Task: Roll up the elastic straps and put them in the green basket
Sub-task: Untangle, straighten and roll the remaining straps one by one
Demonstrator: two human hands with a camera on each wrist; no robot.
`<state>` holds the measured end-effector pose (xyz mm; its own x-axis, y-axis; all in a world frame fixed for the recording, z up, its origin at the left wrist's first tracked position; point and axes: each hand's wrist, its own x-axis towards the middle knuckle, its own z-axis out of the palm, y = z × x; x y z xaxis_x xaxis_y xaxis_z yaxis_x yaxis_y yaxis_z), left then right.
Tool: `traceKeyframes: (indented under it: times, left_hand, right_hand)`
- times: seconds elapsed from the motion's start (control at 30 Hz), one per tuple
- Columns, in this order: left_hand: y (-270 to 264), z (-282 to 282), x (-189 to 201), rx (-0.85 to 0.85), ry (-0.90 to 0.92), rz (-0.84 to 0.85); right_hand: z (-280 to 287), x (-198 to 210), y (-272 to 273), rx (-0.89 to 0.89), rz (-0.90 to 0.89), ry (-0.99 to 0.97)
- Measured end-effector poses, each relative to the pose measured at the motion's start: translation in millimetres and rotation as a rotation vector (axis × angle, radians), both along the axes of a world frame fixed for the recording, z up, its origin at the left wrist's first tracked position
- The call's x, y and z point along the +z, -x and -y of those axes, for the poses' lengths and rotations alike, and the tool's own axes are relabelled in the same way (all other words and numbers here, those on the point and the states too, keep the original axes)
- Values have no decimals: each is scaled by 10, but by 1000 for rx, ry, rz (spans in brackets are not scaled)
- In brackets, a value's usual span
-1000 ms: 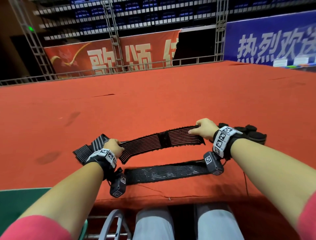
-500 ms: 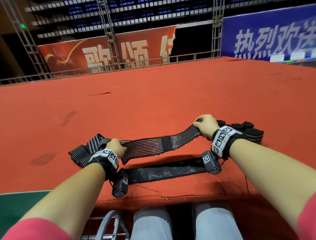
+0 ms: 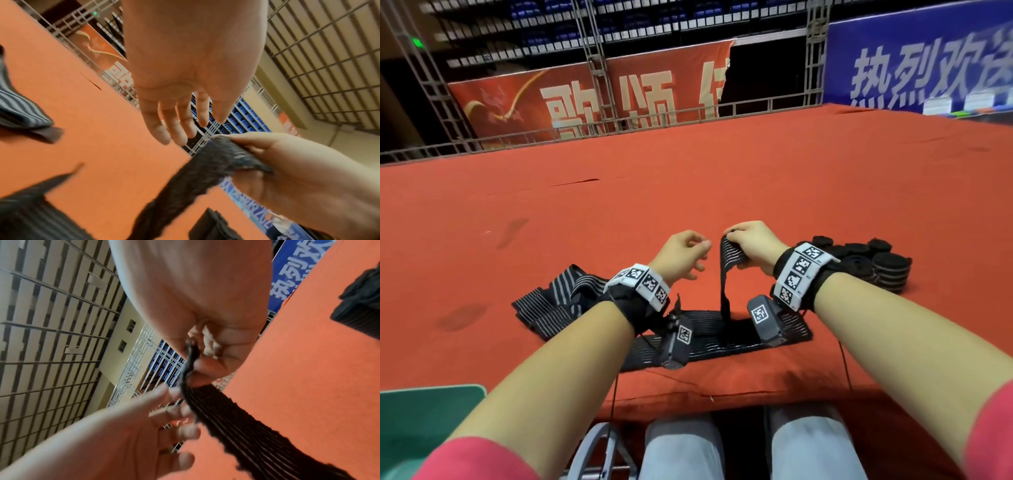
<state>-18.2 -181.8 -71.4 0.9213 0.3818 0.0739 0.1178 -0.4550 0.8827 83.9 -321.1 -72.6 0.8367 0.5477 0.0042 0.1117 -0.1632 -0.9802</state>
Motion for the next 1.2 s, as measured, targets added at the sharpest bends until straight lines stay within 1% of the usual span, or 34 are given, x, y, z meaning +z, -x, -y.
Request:
traceKeyframes:
  times: [0.07, 0.13, 0.23, 0.3, 0.4, 0.43, 0.5, 0.57, 0.67, 0.73, 0.87, 1.0, 1.2]
  left_hand:
    - [-8, 156, 121, -42, 83, -54]
    - [-9, 219, 172, -38, 82, -115]
    - [-6, 160, 158, -12, 98, -130]
    - [1, 87, 125, -15, 78, -117]
    - [0, -22, 62, 27, -26, -77]
    - [-2, -57, 47, 51, -61, -68]
    - [-10, -108, 46, 81, -82, -46]
    - [-26, -146, 72, 83, -71, -7]
    - [-59, -213, 140, 85, -84, 56]
    - [-84, -286, 177, 109, -97, 85]
    - [-104, -479, 184, 234, -65, 129]
    - [-94, -650, 142, 343, -28, 184]
    - [-99, -896, 191, 493, 30, 286]
  right_hand:
    - [-87, -15, 67, 85, -81, -41]
    - [-153, -28, 108, 114, -159, -68]
    - [-191, -54, 104, 150, -219, -93]
    - [-189, -86, 78, 205, -236, -102]
    - [-219, -137, 21, 228, -254, -101]
    - [-239, -155, 3, 218, -229, -80]
    - [-263, -188, -35, 209, -92, 25]
    - [-283, -237, -64, 280, 14, 90]
    - [-340, -328, -110, 419, -26, 65]
    - [-389, -376, -146, 457, -29, 75]
    - [-450, -438, -214, 481, 9, 154]
    - [-443, -541, -282, 503, 72, 288]
    - [-374, -650, -352, 517, 168, 470]
